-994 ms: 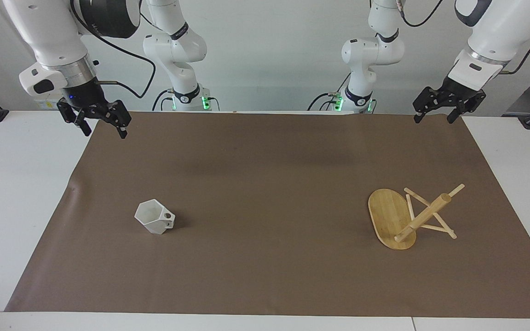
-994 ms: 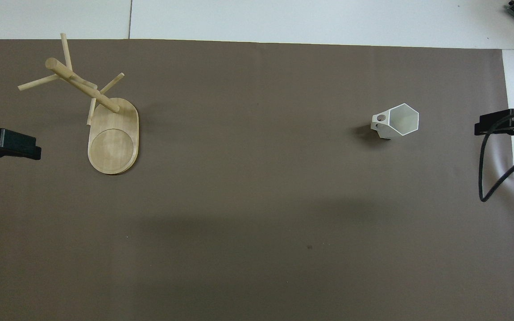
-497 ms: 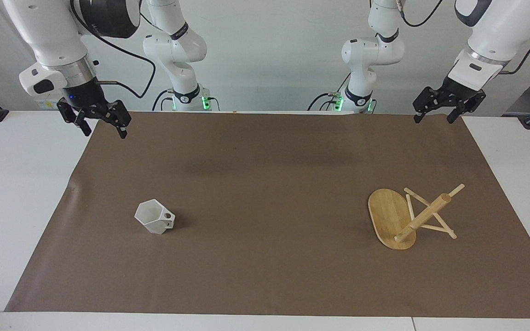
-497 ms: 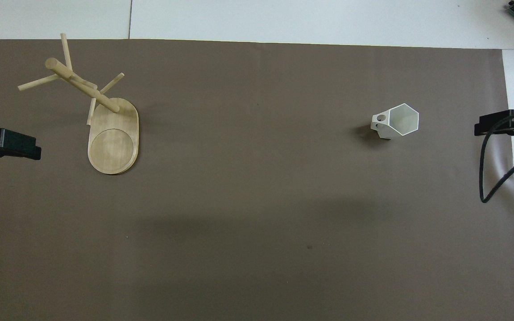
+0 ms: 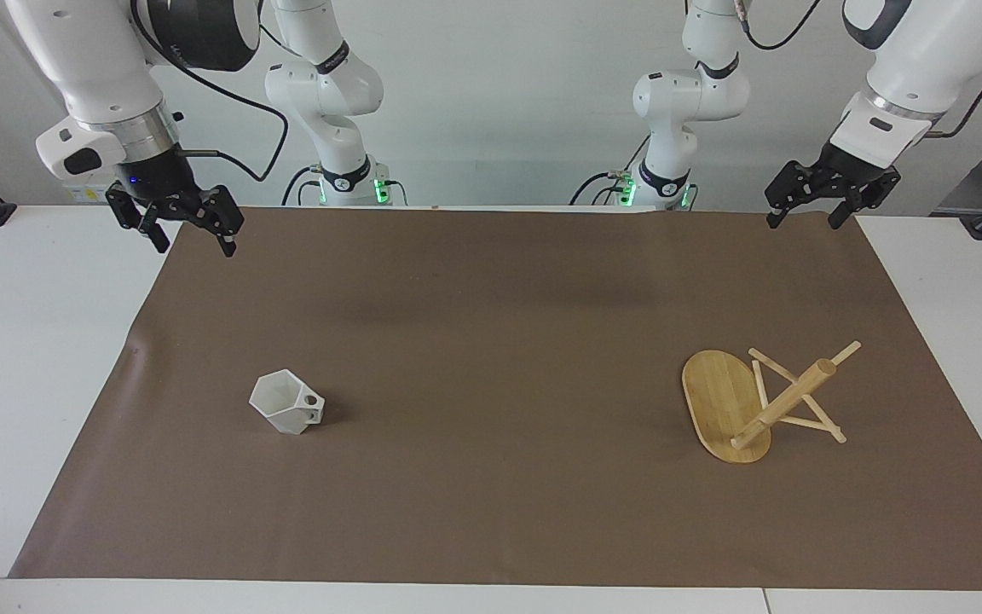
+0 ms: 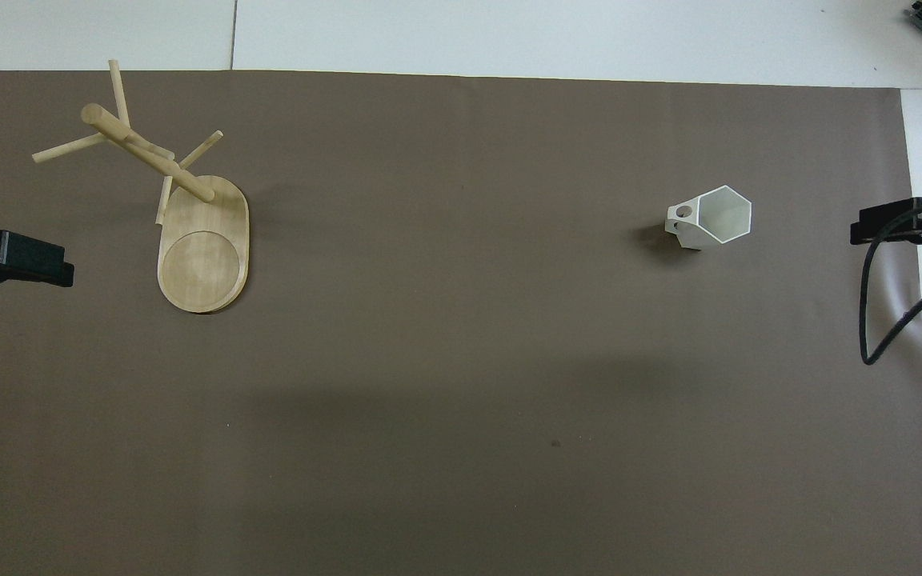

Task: Hang cup on rack

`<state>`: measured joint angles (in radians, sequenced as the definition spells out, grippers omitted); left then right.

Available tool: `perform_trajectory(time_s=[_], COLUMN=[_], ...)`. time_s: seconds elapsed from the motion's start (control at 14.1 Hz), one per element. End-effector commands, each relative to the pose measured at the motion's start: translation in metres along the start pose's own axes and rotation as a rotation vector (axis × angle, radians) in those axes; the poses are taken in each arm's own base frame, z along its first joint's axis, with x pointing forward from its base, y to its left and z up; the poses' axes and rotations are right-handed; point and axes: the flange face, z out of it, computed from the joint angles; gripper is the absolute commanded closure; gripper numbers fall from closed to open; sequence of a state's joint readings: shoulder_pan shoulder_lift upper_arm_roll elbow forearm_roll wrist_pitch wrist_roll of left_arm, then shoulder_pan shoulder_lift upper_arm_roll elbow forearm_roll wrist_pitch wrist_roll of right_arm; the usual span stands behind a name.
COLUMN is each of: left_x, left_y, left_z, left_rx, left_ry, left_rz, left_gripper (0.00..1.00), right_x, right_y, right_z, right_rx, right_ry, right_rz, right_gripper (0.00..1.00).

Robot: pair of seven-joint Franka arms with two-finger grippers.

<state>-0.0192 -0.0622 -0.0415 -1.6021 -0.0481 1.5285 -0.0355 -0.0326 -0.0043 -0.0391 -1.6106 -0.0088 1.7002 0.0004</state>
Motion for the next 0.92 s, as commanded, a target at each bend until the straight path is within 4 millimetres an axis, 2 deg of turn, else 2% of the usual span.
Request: perform_trajectory(time_s=[0.0, 0.21, 0.43, 0.71, 0.85], left_x=[-0.008, -0.008, -0.008, -0.008, -0.008], left_y=[-0.001, -0.001, -0.001, -0.001, -0.001], left_z=[-0.001, -0.001, -0.001, -0.001, -0.001], left_rx=[-0.006, -0.006, -0.006, -0.006, -0.006], left_ry=[-0.006, -0.006, -0.006, -0.006, -0.006], left_rz=[-0.008, -0.008, -0.008, -0.008, -0.008], left_gripper=[0.00, 0.00, 0.00, 0.00, 0.00], right_x=[-0.005, 0.000, 0.010, 0.033, 0.042], right_y=[0.000, 0.002, 0.018, 0.017, 0.015], right_z=[0.001, 0.010, 0.027, 0.073, 0.107], right_rx=[0.002, 0.002, 0.030, 0.035, 0.053], right_ry=[0.007, 0.036, 0.043, 0.047, 0.008], right_rz=[-0.021, -0.021, 0.021, 0.026, 0.036], right_gripper=[0.00, 0.00, 0.00, 0.00, 0.00])
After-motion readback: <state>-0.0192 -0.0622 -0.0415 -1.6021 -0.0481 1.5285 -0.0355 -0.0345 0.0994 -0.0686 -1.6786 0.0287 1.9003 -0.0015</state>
